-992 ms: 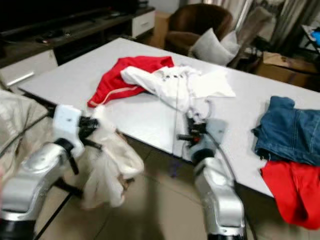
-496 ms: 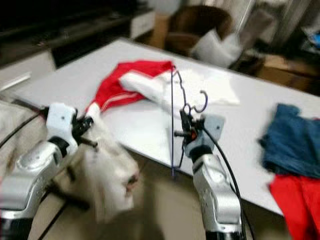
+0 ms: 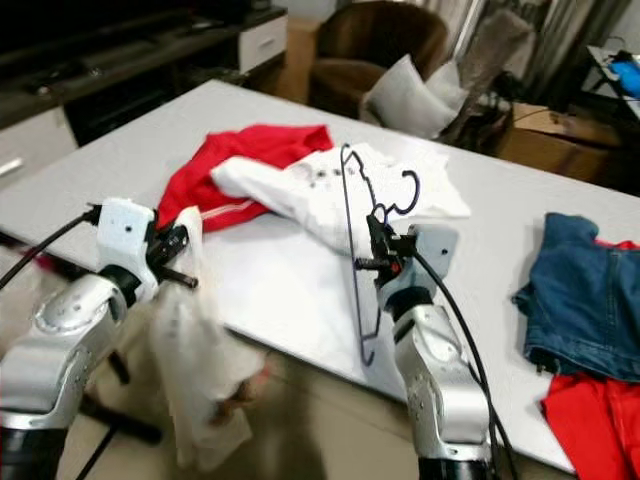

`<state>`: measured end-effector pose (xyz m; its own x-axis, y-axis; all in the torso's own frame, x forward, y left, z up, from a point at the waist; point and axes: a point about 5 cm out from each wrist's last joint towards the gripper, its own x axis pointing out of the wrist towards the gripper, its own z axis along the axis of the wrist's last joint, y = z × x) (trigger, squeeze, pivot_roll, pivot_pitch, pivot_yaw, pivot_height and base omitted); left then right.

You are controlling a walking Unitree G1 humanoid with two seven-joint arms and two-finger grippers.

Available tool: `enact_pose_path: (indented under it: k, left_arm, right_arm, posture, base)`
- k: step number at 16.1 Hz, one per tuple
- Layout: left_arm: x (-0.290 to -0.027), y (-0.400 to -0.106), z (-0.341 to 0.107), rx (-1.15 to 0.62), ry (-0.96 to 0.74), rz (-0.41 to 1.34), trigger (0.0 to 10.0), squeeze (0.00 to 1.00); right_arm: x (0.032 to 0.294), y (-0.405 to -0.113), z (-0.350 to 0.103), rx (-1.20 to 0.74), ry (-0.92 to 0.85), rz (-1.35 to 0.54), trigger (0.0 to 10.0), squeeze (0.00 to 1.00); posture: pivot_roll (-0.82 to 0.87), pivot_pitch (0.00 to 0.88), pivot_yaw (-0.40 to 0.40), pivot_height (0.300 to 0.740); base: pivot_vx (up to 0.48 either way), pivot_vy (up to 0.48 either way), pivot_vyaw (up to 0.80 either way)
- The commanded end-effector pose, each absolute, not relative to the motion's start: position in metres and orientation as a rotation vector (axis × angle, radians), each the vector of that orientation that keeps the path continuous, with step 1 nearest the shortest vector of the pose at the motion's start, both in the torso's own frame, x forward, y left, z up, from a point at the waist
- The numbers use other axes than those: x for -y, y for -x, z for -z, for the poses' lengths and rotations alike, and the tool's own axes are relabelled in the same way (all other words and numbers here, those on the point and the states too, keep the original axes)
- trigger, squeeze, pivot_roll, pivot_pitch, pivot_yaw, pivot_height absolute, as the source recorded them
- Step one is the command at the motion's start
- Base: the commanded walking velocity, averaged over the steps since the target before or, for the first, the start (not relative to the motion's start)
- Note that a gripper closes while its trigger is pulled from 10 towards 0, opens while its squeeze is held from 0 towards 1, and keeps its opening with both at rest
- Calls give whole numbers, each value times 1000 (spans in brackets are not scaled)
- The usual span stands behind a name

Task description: Hang hanger

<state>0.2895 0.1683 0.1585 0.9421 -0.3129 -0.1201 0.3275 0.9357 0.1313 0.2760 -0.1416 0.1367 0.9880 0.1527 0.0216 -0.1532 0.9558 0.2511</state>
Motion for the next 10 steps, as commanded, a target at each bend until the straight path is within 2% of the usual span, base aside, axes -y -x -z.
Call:
enact_pose_path:
  k: [1,3,6,10]
  left_arm:
    - [-157,-294,-169,-44,-155,372,10000,0]
    - [-159,-296,-171,-34,-161,361,10000,0]
    - [-169,-304,-176,-19,-161,301,10000,0]
    - [-168,-309,-182,2,-163,305,10000,0]
  right_arm:
    - [151,-276,-139,16,-237,-133,10000,0]
    - [151,-278,-140,22,-226,-141,10000,0]
    - [148,-281,-144,34,-188,-188,10000,0]
    - [150,-282,-146,42,-178,-186,10000,0]
  posture:
    - [-95,0,-46,719]
    - [-97,0,-46,719]
    - [-103,0,-40,719]
    - [-105,0,-36,719]
  base:
    - [345,0,-800]
    - [345,0,-800]
    - [342,0,0]
    - [347,0,0]
